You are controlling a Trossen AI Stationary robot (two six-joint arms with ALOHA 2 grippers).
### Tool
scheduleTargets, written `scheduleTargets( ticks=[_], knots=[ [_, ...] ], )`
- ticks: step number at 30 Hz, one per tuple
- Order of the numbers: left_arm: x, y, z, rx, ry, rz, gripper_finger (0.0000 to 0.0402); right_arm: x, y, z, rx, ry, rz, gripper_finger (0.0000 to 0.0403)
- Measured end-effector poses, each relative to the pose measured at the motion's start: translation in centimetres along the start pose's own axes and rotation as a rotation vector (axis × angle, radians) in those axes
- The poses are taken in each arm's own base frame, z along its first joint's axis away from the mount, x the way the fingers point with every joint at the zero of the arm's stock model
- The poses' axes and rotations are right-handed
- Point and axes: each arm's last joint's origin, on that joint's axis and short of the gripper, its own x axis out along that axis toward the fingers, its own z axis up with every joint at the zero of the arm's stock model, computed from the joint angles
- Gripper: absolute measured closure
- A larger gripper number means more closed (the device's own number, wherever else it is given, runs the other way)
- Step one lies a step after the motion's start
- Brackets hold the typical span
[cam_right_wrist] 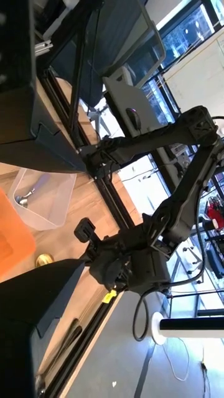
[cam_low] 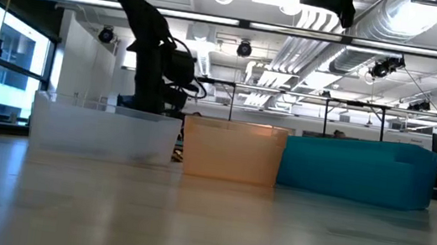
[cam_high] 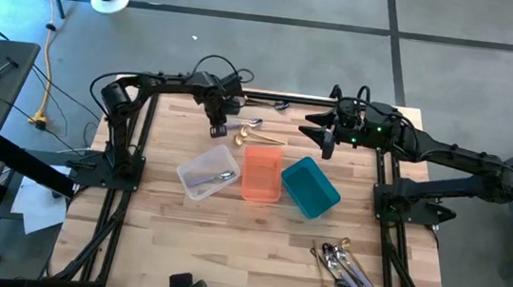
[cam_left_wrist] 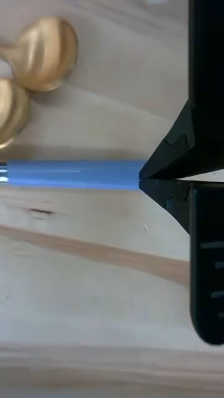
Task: Sort silverware by color (type)
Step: Put the purple spoon into the white bin
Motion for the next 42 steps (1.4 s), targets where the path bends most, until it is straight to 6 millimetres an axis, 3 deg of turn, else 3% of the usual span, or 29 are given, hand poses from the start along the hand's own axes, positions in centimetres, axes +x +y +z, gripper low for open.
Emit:
scheduleTargets(
  ticks=[9,20,23,30,36,42],
  knots=[
    [-0.7,-0.1,0.1,0.006,-0.029,-0.012,0.038,0.0,0.0,0.0,-0.007,0.0,0.0,0.018],
    [-0.8,-0.4,1.0,-0.027,-0.095,0.004,0.0224,0.0,0.0,0.0,-0.006,0.0,0.0,0.018],
    [-1.5,-0.1,1.9,-0.023,-0.127,0.017,0.0198,0.0,0.0,0.0,-0.006,0.0,0.0,0.018],
    [-3.3,1.6,6.1,-0.005,-0.175,0.024,0.0202,0.3,-0.1,-0.2,0.01,0.014,-0.007,0.018],
    [-1.6,2.7,9.0,-0.001,-0.113,0.025,0.0216,1.4,-0.3,-0.9,0.043,0.061,-0.021,0.018],
    [-0.4,2.4,9.7,0.022,-0.085,0.052,0.0218,1.4,-0.3,-0.8,0.035,0.053,-0.027,0.018]
  ],
)
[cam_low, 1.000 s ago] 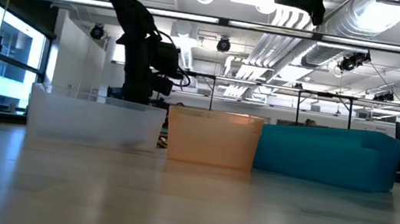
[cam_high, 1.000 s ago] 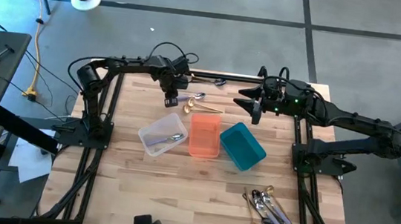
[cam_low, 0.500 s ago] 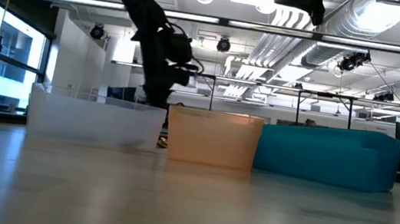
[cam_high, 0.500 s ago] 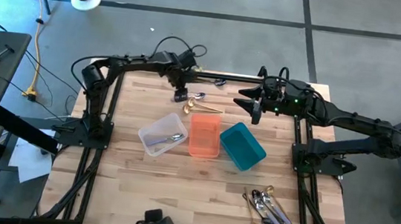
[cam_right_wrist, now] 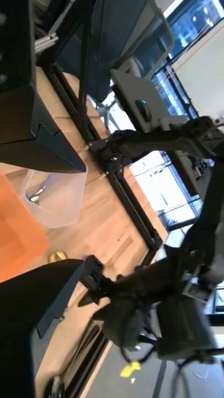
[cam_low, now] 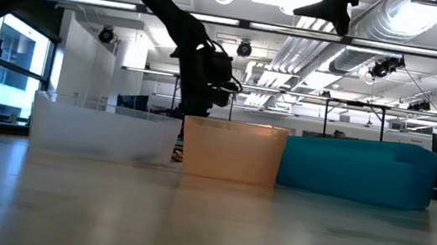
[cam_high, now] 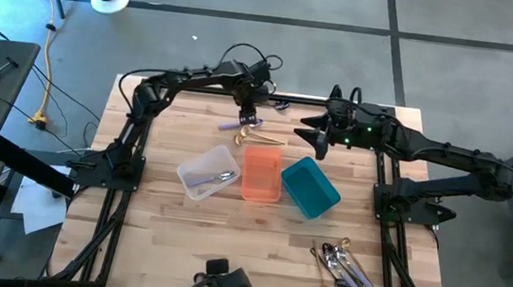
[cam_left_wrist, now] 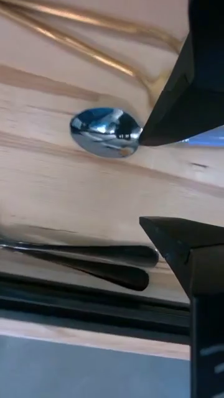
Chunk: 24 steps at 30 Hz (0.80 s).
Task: Sort silverware by color (type)
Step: Put the purple spoon into the white bin
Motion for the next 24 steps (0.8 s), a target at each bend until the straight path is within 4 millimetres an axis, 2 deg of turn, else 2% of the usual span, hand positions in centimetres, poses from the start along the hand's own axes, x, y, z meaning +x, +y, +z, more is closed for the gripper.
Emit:
scheduleTargets(
  ticks=[9,17,24],
  knots=[
    [2.0,-0.9,-0.3,0.043,0.086,-0.034,0.0218,-0.1,0.0,0.1,0.005,-0.009,-0.002,0.018],
    [2.0,-1.0,-0.3,0.061,0.083,-0.034,0.0218,-0.1,0.0,0.1,0.026,-0.006,0.005,0.018],
    [3.3,-2.1,-1.0,0.12,0.115,-0.05,0.0218,-0.1,0.0,0.1,0.026,-0.006,0.006,0.018]
  ],
)
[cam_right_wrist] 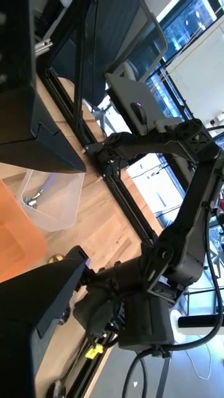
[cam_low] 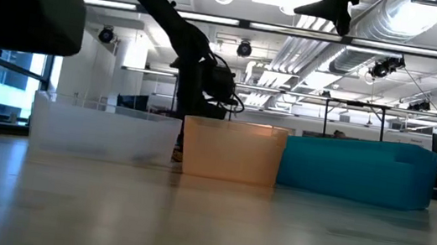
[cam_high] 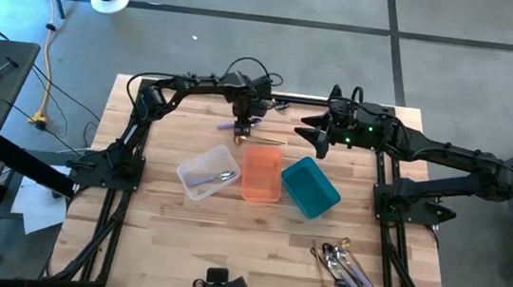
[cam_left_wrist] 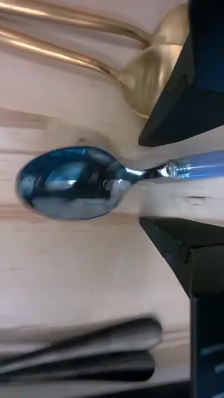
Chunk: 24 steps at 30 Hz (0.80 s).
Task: Sort silverware by color (type)
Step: Put the purple spoon into the white bin
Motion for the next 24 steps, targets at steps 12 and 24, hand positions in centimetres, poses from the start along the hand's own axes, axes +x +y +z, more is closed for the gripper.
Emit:
scheduleTargets(
  ticks=[12,24],
  knots=[
    [0.08,0.08,0.1,-0.03,-0.023,-0.006,0.025,0.0,0.01,0.01,0.011,0.0,0.0,0.018],
    [0.08,0.12,0.12,-0.037,-0.029,-0.011,0.0385,-0.01,0.04,0.01,0.017,0.004,0.009,0.018]
  ],
)
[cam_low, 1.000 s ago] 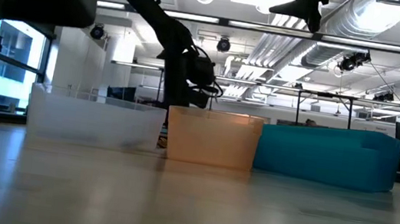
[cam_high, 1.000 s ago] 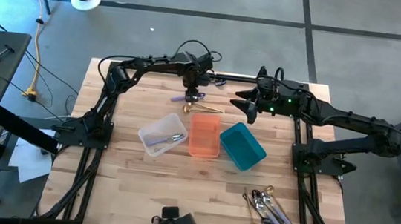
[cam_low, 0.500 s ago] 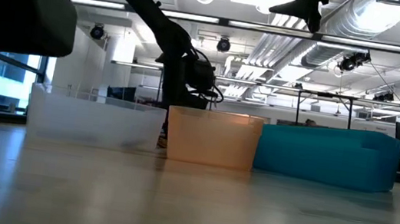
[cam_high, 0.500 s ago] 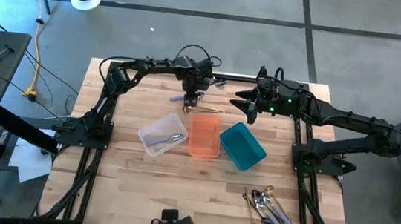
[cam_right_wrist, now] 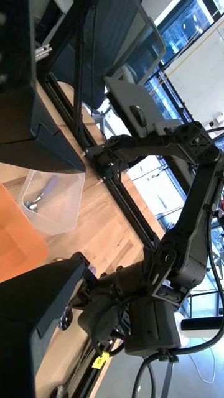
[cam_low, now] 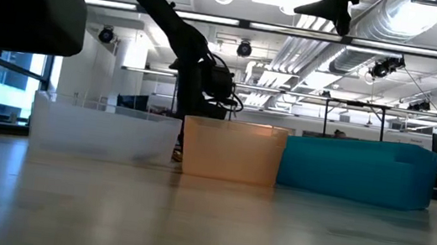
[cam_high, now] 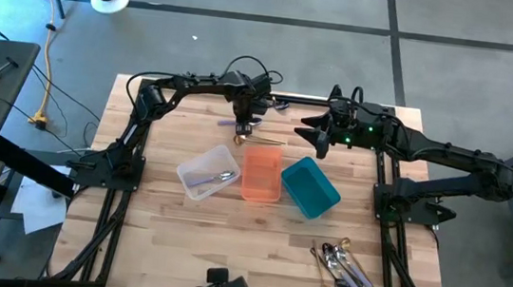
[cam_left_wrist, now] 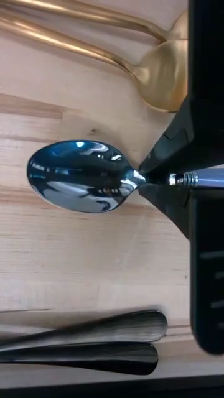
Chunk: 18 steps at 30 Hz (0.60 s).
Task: Sort silverware by color (type)
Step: Put the purple spoon into the white bin
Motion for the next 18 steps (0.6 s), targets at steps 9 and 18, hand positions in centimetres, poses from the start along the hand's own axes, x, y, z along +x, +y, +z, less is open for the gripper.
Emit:
scheduleTargets(
  ticks=[9,18],
  knots=[
    [0.0,-0.04,0.0,-0.017,0.002,0.0,0.0398,0.0,0.0,-0.01,-0.002,0.001,0.001,0.018],
    [-0.9,-0.09,-0.16,-0.01,-0.003,-0.001,0.04,-0.01,-0.05,-0.14,-0.01,0.017,-0.001,0.018]
  ],
)
